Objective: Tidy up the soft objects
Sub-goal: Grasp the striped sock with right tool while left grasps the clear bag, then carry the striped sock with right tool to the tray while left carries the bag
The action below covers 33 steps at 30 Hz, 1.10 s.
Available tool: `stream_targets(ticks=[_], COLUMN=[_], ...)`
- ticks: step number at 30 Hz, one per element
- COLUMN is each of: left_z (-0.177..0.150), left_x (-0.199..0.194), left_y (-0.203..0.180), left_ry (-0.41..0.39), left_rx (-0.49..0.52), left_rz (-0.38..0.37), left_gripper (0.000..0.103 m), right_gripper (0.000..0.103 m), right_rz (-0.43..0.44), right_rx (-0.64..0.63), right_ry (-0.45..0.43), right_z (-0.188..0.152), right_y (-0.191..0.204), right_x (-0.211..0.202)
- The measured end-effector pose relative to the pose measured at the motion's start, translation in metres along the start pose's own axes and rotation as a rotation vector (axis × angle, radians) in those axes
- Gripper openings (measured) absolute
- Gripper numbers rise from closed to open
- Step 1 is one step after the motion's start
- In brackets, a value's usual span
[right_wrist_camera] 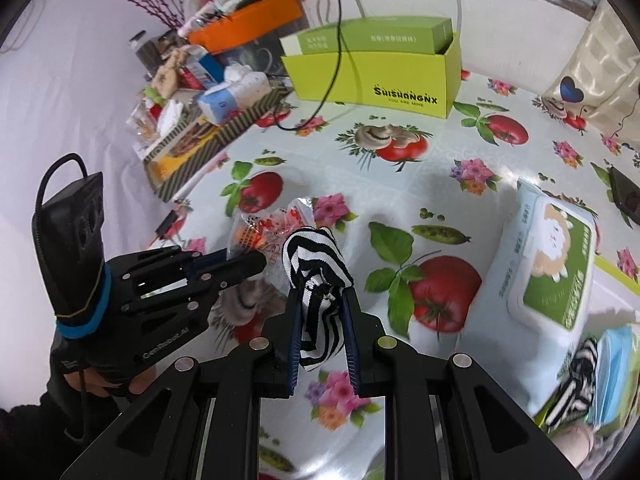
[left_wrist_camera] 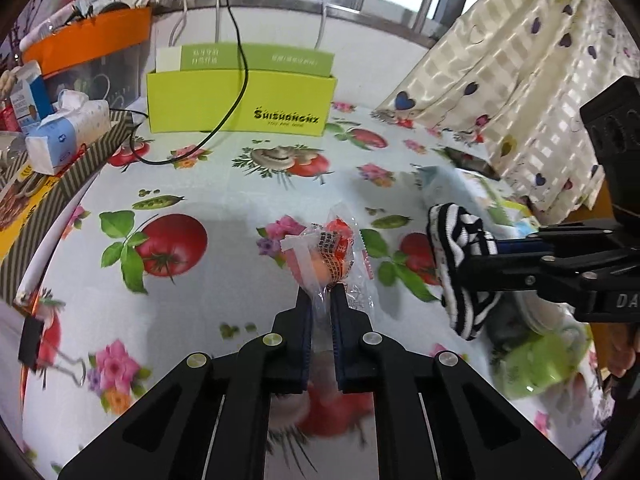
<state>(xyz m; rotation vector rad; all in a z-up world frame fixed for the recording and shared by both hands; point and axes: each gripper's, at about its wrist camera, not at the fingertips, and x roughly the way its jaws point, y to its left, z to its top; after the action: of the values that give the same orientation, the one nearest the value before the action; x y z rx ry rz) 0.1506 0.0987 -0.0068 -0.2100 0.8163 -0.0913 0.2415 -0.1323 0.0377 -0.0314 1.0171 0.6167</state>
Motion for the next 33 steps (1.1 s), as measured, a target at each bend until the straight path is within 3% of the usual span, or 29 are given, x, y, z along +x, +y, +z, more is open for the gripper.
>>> stream_targets(ticks=[13,22,33], left_z=[-0.055,-0.072,-0.080], left_x=[-0.072,-0.097,-0.093], left_y=[-0.056,-0.101,-0.141], left_ry=[-0.071,-0.089,-0.055], left_rx=[0.053,0.130,0.200], left_rz=[-0.113,-0.202,-0.276], left_gripper=[0.009,0.009,0.009], right_gripper=[0.018,0.018,0.018], right_rz=[0.033,-0.002,-0.015], right_rx=[-0.060,0.004,0.165], right_ry=[-0.098,-0.166,-0.260], right_z=[-0.092,-0.145,-0.196], right_y=[0.037,0.025,-0.012], right_x=[-0.062,-0.100,-0.137])
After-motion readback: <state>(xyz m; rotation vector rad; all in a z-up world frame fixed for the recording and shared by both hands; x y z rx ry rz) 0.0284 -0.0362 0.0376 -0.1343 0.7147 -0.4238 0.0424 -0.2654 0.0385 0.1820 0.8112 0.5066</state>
